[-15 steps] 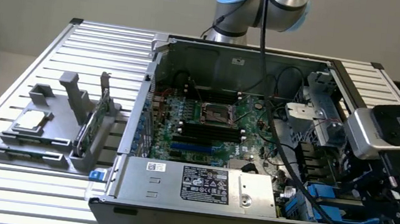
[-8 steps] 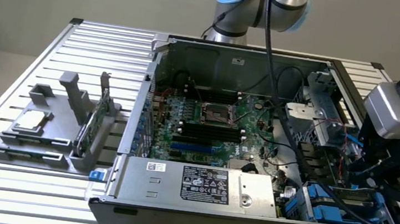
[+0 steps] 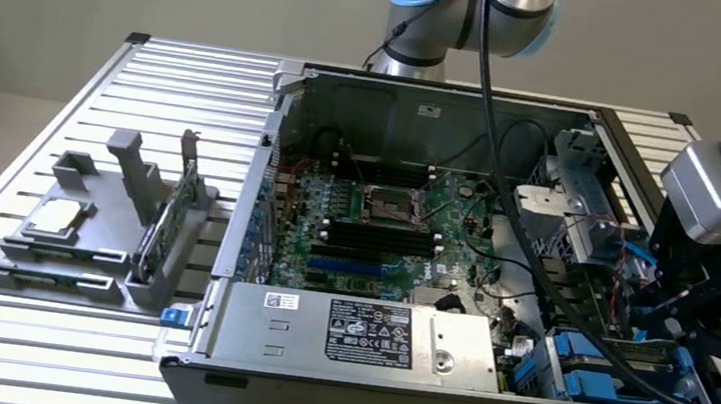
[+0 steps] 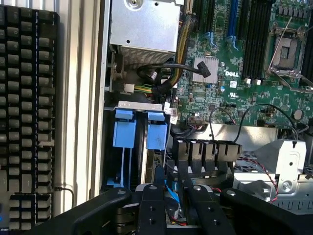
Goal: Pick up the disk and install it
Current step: 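Insert the disk into the insertion slot, then insert the first disk wire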
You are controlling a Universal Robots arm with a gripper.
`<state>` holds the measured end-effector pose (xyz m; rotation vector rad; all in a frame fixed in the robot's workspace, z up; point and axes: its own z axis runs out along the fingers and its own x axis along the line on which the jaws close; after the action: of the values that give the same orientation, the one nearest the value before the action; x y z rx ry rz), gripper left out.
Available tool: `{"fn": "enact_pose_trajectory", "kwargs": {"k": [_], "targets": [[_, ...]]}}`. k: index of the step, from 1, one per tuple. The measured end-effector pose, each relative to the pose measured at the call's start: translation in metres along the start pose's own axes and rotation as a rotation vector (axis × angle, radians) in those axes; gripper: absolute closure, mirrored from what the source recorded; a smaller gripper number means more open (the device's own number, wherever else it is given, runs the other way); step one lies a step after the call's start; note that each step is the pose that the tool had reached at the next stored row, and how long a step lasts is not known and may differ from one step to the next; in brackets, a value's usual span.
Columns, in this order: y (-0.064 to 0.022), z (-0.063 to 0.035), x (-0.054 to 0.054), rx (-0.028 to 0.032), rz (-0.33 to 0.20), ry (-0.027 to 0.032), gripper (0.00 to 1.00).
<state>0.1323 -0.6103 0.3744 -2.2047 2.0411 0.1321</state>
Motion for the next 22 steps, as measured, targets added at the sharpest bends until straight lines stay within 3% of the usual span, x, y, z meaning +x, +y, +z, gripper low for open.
{"fn": "enact_pose_trajectory", "kwargs": {"k": [13, 16, 22], "targets": [[0.0, 0.0, 0.0, 0.0004, 0.0, 0.0001, 0.75], [0.0002, 0.0001, -0.0014, 0.0043, 0.007, 0.0008, 0.75], [0.0003, 0.0003, -0.0014, 0.0202, 0.109, 0.0047, 0.75]]}}
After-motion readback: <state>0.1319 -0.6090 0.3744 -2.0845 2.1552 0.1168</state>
